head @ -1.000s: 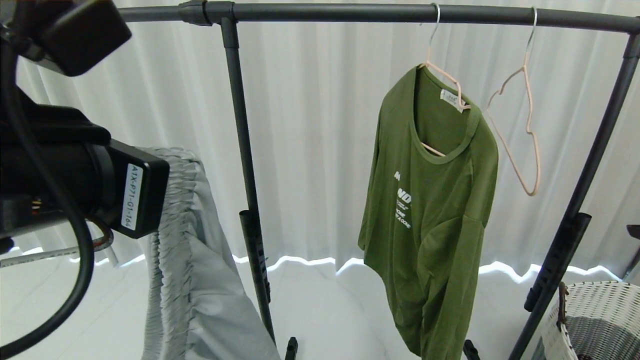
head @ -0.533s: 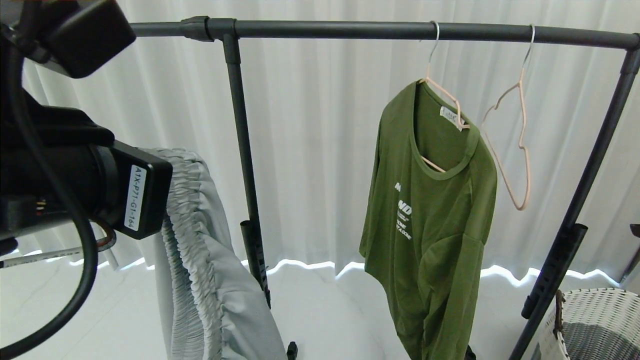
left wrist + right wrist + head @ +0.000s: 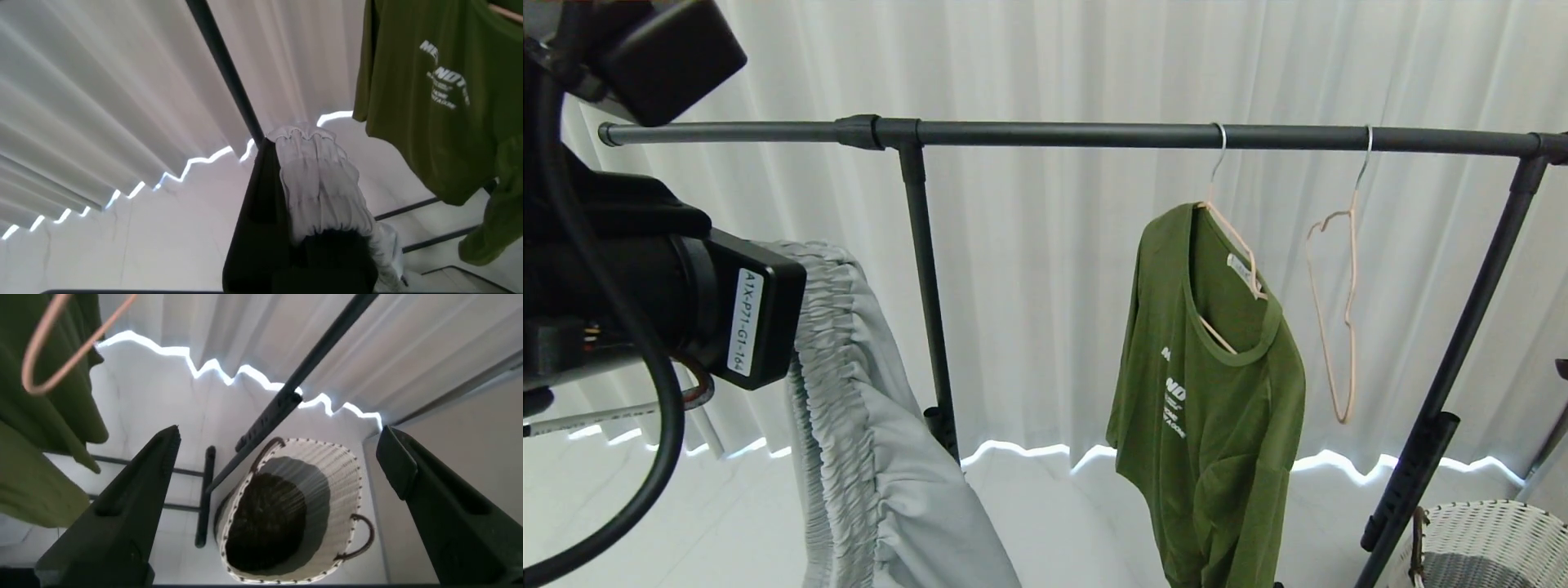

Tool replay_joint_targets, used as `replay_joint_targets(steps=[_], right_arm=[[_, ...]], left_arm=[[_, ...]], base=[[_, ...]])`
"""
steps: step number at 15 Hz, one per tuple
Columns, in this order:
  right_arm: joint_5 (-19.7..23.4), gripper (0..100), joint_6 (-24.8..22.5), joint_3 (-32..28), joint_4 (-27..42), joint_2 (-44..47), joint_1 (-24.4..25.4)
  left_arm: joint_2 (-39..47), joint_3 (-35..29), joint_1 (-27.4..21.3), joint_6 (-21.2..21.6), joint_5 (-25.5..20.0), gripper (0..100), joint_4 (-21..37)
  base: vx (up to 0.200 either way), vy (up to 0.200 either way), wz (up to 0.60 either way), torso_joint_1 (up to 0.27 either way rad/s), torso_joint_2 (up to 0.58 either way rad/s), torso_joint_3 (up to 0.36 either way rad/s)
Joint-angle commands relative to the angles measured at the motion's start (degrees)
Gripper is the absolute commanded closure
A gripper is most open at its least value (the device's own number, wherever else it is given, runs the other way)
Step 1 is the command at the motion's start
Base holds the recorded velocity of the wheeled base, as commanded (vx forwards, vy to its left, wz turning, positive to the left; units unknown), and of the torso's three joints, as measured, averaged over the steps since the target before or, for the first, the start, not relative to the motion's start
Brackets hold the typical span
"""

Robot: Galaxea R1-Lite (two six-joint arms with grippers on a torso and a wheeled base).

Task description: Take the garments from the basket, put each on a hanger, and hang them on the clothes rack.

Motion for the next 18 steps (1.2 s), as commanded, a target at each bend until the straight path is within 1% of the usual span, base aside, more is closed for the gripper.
replay_joint_targets(steps=[1, 4, 5, 6, 8, 9, 10, 12, 14, 15, 17, 18], right_arm=[[0.0, 0, 0.0, 0.1, 0.0, 0.3, 0.0], [0.0, 0, 0.0, 0.2, -0.1, 0.5, 0.0], [0.1, 0, -0.1, 1.3, -0.4, 0.4, 0.0], [0.6, 0, 0.0, 2.9, -2.7, 0.3, 0.0], [4.7, 0, 0.4, 6.9, -10.2, 0.5, -0.1], [5.5, 0, 1.0, 7.9, -13.5, 1.8, -0.1], [5.5, 0, 2.3, 7.8, -15.7, 3.7, -0.3], [5.5, 0, 4.8, 6.3, -18.2, 6.8, -0.2], [5.6, 0, 6.6, 4.2, -18.6, 9.9, 0.9], [5.8, 0, 7.8, 3.6, -18.9, 10.9, 2.2], [8.1, 0, 12.1, 2.1, -19.4, 12.7, 6.3], [8.5, 0, 13.2, 1.9, -19.4, 13.8, 7.4]], left_arm=[[0.1, 0.0, 0.0, 0.0, 0.0, 100, 0.0], [0.0, 0.0, -0.2, 0.0, 0.0, 100, 0.0], [-0.1, 0.0, -0.2, 0.0, 0.0, 100, 0.0], [-0.4, 0.1, -0.2, 0.0, 0.0, 100, 0.0], [-0.6, 0.4, -0.3, 0.0, 0.0, 100, 0.0], [-0.9, 0.8, -0.3, 0.0, 0.0, 100, 0.0], [-1.0, 1.1, -0.2, 0.0, 0.0, 100, 0.0], [-1.4, 1.5, -0.3, 0.0, 0.0, 100, 0.0], [-1.4, 1.5, -0.3, 0.0, 0.0, 100, 0.0], [-1.4, 1.5, -0.3, 0.0, 0.0, 100, 0.0], [-1.4, 1.6, -0.3, 0.0, 0.0, 100, 0.0], [-1.4, 1.5, -0.3, 0.0, 0.0, 100, 0.0]], base=[[0.0, 0.0, 0.0, 0.198, -0.47, -0.286], [0.0, 0.0, 0.0, 0.186, -0.43, -0.255], [0.0, 0.0, 0.0, 0.085, -0.19, -0.105], [0.0, 0.0, 0.0, 0.046, -0.11, -0.061], [0.0, 0.0, 0.0, 0.013, -0.03, -0.016], [0.0, 0.0, 0.0, 0.0, 0.0, 0.0], [0.0, 0.0, 0.0, 0.0, 0.0, 0.0], [0.0, 0.0, 0.0, 0.0, 0.0, 0.0], [0.0, 0.0, 0.0, 0.0, 0.0, 0.0], [0.0, 0.0, 0.0, 0.0, 0.0, 0.0], [0.0, 0.0, 0.0, 0.0, 0.0, 0.0], [0.0, 0.0, 0.0, 0.0, 0.0, 0.0]])
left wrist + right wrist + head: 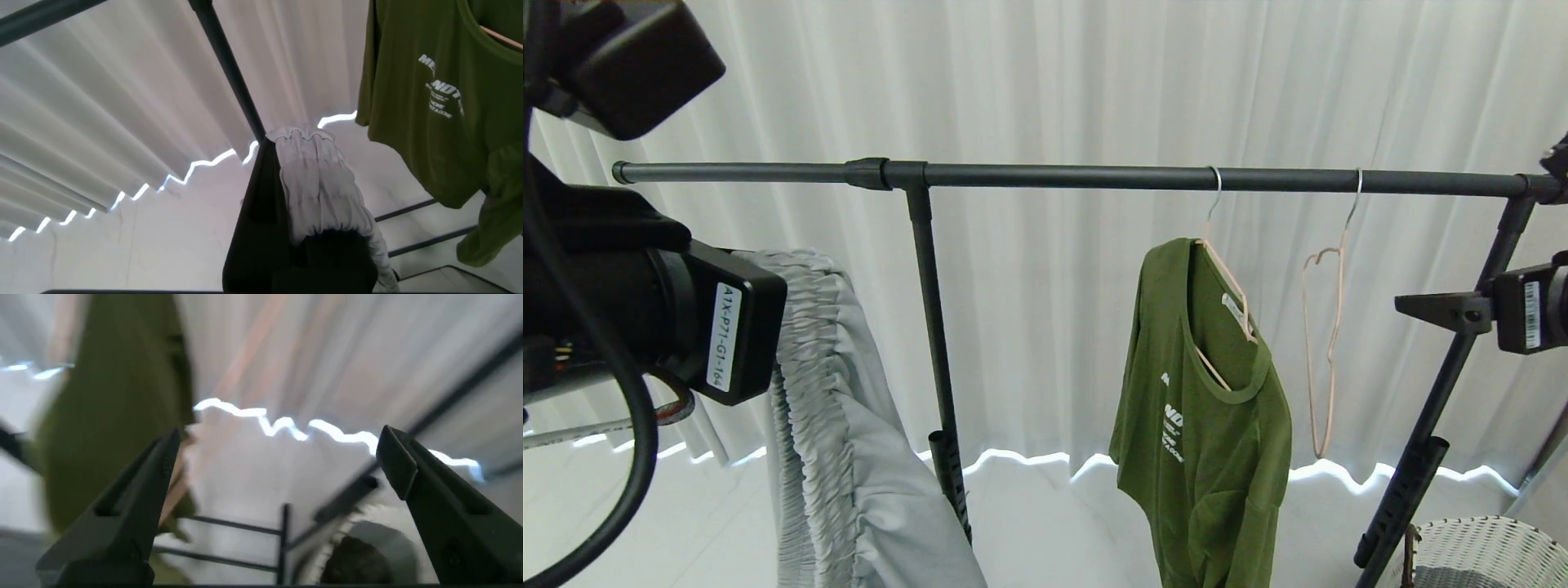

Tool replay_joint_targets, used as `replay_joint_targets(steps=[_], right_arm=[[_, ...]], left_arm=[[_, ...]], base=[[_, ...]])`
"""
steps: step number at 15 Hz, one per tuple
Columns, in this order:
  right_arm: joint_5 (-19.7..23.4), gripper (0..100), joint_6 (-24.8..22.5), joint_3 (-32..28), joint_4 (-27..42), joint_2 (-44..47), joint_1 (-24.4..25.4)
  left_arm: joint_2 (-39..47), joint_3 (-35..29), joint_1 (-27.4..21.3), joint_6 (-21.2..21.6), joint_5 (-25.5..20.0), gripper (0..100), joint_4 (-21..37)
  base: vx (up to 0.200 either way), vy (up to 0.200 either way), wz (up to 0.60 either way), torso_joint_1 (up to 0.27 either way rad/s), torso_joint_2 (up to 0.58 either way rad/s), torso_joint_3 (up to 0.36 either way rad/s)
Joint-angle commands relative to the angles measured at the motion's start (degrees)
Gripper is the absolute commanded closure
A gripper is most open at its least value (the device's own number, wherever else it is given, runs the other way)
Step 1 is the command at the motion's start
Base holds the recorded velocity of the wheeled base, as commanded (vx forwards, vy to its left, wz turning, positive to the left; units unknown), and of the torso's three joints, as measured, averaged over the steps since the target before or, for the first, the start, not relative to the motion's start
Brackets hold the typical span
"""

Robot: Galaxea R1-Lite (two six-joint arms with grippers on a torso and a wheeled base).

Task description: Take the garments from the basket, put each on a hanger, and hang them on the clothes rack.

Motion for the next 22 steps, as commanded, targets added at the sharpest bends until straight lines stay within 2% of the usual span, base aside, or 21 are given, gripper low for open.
replay_joint_targets(steps=[1, 3, 7, 13, 22], right_arm=[[0.3, 0, 0.7, -0.7, -0.1, 3.5, 1.9], [0.3, 0, 1.3, -0.7, -0.2, 7.0, 1.8], [-0.2, 0, 5.9, -0.8, -1.4, 12.8, 0.1], [-0.1, 0, 6.4, -0.6, -1.7, 15.6, -4.4], [0.5, 0, 6.4, -0.5, -1.8, 16.1, -5.0]], left_arm=[[0.0, 0.0, 0.0, 0.0, 0.0, 100, 0.0], [0.0, 0.0, 0.0, 0.0, 0.0, 100, 0.0], [0.0, 0.0, -0.3, -0.1, 0.0, 100, 0.0], [0.0, 0.4, -1.4, -0.1, 0.0, 100, 0.0], [0.0, 0.6, -1.8, -0.1, 0.0, 100, 0.0]], base=[[0.0, 0.0, 0.0, 0.0, 0.0, 0.0], [0.0, 0.0, 0.0, 0.0, 0.0, 0.0], [0.0, 0.0, 0.0, 0.0, 0.0, 0.0], [0.0, 0.0, 0.0, 0.0, 0.0, 0.0], [0.0, 0.0, 0.0, 0.0, 0.0, 0.0]])
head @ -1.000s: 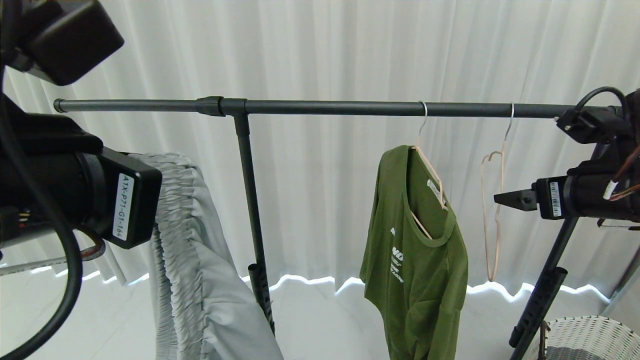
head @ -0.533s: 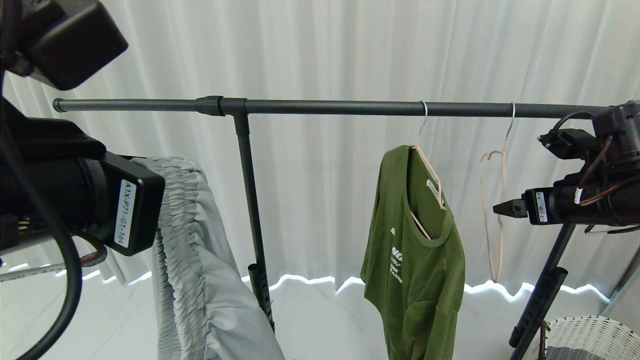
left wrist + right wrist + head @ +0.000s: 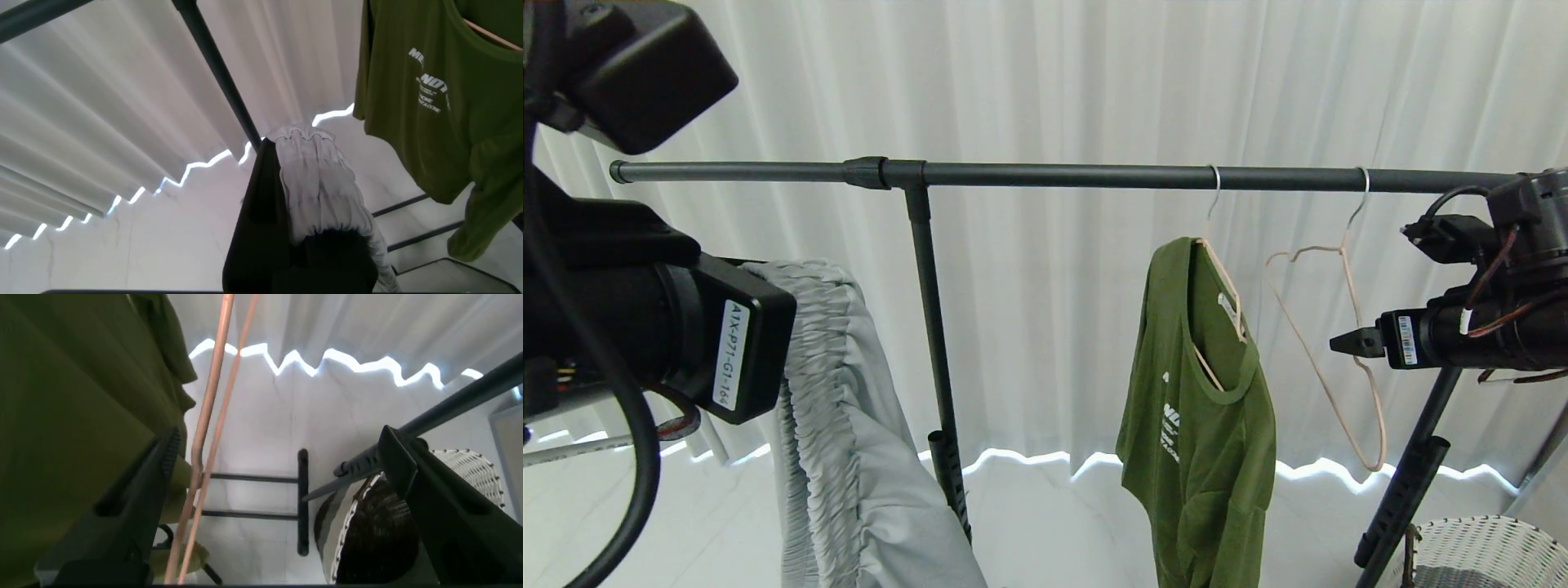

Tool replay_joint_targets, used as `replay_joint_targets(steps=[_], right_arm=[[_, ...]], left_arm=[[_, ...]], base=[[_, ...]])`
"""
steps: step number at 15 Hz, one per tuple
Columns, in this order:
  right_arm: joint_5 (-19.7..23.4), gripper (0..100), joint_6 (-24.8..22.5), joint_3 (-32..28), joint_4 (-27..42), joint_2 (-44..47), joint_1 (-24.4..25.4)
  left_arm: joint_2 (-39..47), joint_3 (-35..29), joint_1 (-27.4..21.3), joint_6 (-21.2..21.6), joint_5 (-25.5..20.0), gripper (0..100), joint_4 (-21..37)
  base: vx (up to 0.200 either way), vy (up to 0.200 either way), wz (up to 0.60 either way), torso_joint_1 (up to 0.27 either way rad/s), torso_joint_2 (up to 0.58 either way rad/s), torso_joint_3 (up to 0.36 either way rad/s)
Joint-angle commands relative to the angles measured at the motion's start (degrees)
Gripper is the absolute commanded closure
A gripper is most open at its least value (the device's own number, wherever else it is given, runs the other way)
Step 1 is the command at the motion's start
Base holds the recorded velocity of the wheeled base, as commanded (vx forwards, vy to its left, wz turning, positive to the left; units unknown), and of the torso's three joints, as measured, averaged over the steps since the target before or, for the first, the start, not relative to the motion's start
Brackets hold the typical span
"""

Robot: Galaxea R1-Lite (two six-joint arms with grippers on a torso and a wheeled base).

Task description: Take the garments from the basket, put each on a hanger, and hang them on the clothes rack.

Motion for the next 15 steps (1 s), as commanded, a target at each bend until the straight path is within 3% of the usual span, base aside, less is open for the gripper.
replay_joint_targets(steps=[1, 5, 12, 13, 15], right_arm=[[0.6, 0, 0.1, -0.1, -0.1, 1.3, 0.0], [2.5, 0, -0.4, -0.2, -5.3, 4.9, -0.9], [3.4, 0, -0.7, 0.0, -4.7, 6.5, -3.4], [3.7, 100, -1.0, 0.0, -3.7, 6.4, -3.4], [5.4, 100, -1.1, 0.0, -2.1, 6.2, -3.4]], left_arm=[[0.0, 0.0, 0.0, -0.1, 0.0, 100, 0.0], [0.0, 0.0, 0.0, -0.1, 0.0, 100, 0.0], [0.2, 0.0, 0.0, 0.0, 0.0, 100, 0.0], [0.3, 0.0, 0.0, 0.0, 0.0, 100, 0.0], [0.3, -0.1, 0.0, 0.0, 0.0, 100, 0.0]], base=[[0.0, 0.0, 0.0, 0.0, 0.0, 0.0], [0.0, 0.0, 0.0, 0.0, 0.0, 0.0], [0.0, 0.0, 0.0, 0.0, 0.0, 0.0], [0.0, 0.0, 0.0, 0.0, 0.0, 0.0], [0.0, 0.0, 0.0, 0.0, 0.0, 0.0]])
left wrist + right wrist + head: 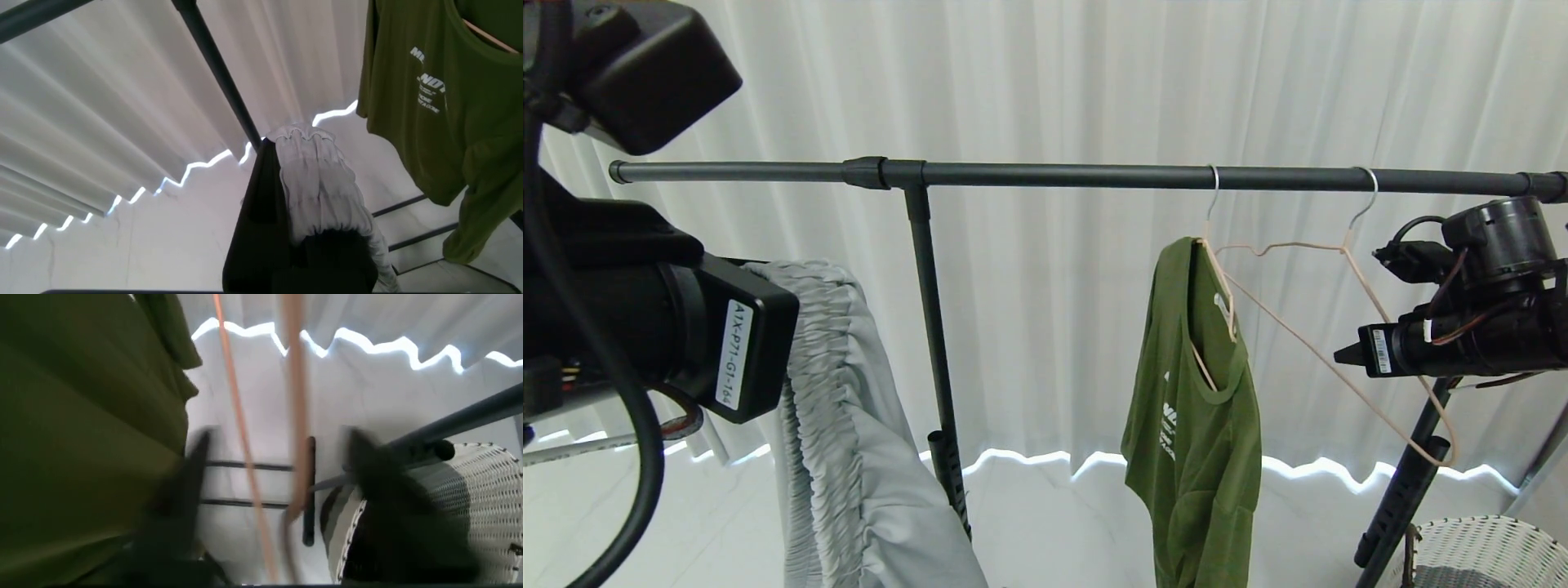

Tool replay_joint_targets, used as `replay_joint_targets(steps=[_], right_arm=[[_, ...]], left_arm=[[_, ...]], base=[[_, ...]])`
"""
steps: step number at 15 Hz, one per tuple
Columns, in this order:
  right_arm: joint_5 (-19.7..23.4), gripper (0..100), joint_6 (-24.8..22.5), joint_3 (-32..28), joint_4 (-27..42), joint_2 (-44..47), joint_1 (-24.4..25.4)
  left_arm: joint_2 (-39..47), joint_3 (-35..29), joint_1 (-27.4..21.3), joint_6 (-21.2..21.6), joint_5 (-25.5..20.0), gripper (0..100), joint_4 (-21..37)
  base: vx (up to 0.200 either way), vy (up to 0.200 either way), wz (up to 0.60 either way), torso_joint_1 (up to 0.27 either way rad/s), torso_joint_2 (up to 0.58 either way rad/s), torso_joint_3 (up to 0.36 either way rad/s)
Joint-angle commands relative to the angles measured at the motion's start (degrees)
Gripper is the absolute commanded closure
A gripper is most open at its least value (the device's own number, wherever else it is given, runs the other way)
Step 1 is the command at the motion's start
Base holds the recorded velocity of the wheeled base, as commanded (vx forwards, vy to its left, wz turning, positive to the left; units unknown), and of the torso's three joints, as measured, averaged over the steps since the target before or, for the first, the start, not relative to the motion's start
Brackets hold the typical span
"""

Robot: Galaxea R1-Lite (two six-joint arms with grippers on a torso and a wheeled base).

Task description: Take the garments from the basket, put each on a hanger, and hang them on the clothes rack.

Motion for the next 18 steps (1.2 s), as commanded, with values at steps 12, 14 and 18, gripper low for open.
replay_joint_targets(steps=[12, 14, 18], right_arm=[[4.7, 100, 0.4, 1.7, 0.8, -8.0, 0.0], [4.9, 100, 0.4, 3.9, 0.8, -11.2, 0.0], [4.8, 100, 0.4, 8.9, 2.2, -17.5, -0.1]], left_arm=[[-0.1, 0.0, 0.0, 0.0, 0.0, 100, 0.0], [-0.1, 0.0, 0.0, 0.0, 0.1, 100, 0.0], [-0.1, 0.0, 0.0, 0.1, 1.2, 100, 0.0]], base=[[0.0, 0.0, 0.0, 0.0, 0.0, 0.0], [0.0, 0.0, 0.0, 0.0, 0.0, 0.0], [-0.05, 0.0, 0.0, 0.001, 0.0, 0.001]])
